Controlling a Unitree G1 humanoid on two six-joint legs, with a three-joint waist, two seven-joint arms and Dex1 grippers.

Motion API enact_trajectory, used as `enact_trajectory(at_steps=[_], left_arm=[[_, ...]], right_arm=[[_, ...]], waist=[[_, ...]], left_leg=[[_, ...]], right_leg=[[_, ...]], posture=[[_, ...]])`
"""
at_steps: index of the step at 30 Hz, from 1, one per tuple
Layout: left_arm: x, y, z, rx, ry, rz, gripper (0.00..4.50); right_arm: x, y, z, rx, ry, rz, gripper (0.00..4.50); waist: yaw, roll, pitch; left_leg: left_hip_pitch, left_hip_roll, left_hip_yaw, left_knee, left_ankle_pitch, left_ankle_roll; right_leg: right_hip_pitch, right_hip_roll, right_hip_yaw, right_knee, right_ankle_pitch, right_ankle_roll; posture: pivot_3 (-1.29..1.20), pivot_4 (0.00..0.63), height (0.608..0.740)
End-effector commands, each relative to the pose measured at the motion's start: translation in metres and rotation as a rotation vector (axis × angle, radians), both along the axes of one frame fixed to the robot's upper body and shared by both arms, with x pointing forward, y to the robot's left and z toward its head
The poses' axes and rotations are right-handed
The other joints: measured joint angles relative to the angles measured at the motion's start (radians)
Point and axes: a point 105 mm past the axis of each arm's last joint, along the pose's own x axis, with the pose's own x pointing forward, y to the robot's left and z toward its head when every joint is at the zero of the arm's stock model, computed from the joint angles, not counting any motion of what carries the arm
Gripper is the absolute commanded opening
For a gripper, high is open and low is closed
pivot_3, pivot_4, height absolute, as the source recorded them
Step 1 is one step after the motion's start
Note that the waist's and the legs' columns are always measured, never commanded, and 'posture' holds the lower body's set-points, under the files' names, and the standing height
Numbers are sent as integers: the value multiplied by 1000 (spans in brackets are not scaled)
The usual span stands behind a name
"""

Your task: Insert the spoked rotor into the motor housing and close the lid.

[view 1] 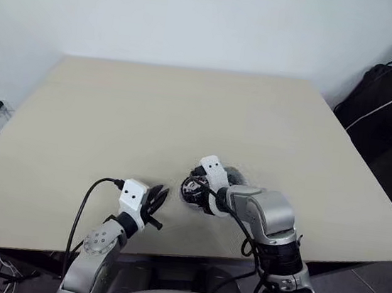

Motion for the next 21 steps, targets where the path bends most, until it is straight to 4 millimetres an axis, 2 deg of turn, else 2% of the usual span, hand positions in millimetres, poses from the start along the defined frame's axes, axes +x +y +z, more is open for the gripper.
enact_trajectory(at_steps=[1,8,11,14,18,20,21], left_arm=[[3,0,15,-6,-58,7,911],[3,-1,22,-8,-63,10,911],[3,-1,24,-7,-64,8,911],[4,-1,26,-6,-64,4,911],[5,-1,26,-4,-60,-1,911],[4,0,25,-2,-57,-4,911],[5,0,24,-1,-56,-5,911]], right_arm=[[7,13,20,55,-67,44,2003],[11,30,46,184,-85,47,2003],[11,41,72,352,-108,33,2003],[27,40,104,503,-245,-73,2003],[57,8,135,469,-580,-299,2003],[72,-24,144,313,-790,-443,2003],[77,-44,146,177,-909,-494,2003]], waist=[[-1,0,0],[0,0,0],[-1,0,0],[0,0,0],[-1,2,1],[-4,2,1],[-3,2,1]], left_leg=[[0,0,0,0,0,0],[0,0,0,-3,1,-1],[0,0,0,-4,1,-1],[0,0,0,-4,1,-1],[0,-1,0,-5,1,-1],[0,-1,2,-7,1,-2],[0,-2,3,-8,1,-2]], right_leg=[[0,0,0,0,0,0],[-1,1,0,0,0,-1],[-1,1,0,-1,0,-1],[-1,1,0,-1,0,0],[0,2,1,-4,1,2],[0,2,3,-6,2,4],[0,2,4,-7,2,4]], posture=[[0,0,740],[0,0,740],[0,0,740],[0,0,740],[0,0,740],[0,0,740],[0,0,740]])
